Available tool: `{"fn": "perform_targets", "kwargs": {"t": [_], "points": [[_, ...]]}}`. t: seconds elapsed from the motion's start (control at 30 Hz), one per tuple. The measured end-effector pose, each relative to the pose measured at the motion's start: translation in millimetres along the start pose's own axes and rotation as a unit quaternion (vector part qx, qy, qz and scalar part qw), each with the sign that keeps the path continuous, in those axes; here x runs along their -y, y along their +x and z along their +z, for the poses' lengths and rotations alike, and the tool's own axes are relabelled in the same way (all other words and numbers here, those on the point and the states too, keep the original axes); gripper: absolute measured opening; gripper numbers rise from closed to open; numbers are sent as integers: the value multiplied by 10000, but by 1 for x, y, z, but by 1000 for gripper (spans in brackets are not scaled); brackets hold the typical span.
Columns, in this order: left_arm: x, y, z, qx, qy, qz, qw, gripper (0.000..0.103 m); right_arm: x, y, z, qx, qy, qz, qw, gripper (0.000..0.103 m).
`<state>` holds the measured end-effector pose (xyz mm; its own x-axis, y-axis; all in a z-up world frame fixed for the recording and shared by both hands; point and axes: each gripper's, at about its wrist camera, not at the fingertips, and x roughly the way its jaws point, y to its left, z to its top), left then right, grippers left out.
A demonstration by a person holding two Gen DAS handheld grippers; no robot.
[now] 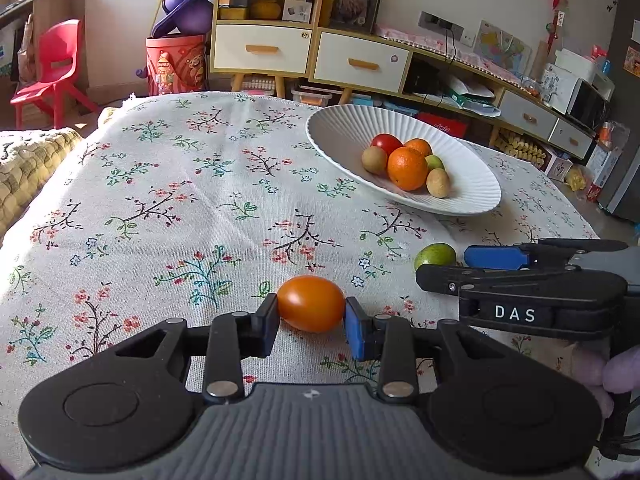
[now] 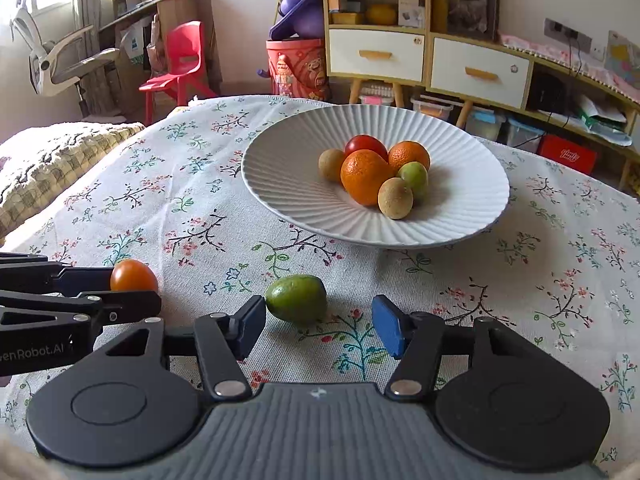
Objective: Organize fruits
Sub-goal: 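Grasp the orange tomato with the left tool while the right tool grasps the lime, then carry tomato and lime into the white plate while both tools open to release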
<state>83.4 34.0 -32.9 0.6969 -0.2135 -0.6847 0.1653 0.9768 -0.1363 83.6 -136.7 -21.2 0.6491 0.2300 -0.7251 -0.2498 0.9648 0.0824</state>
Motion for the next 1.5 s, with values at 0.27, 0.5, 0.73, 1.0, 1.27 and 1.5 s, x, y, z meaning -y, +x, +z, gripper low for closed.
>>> {"fn": "perform_targets", "kwargs": {"t": [0.27, 0.5, 0.73, 1.0, 1.27, 1.5], "points": [[4, 0, 3, -30, -26, -59, 10000, 20, -4, -1, 1, -44, -50, 217, 9997, 35], [6, 2, 6, -23, -43, -89, 9999, 20, 0, -3, 3, -28, 14, 347, 9994, 30], [1, -2, 11, -53, -186, -193, 9996, 19, 3, -15, 9, -2, 149, 439, 9989, 30], [3, -10, 26, 170, -207, -208, 9994, 19, 8, -33, 19, 258, 215, 501, 9982, 30], [11, -8, 41, 285, -196, -232, 9991, 19, 23, -39, 31, 537, 289, 332, 9976, 30], [29, 1, 53, 319, -101, -323, 9989, 19, 42, -25, 36, 525, 244, 5, 9983, 30]]}}
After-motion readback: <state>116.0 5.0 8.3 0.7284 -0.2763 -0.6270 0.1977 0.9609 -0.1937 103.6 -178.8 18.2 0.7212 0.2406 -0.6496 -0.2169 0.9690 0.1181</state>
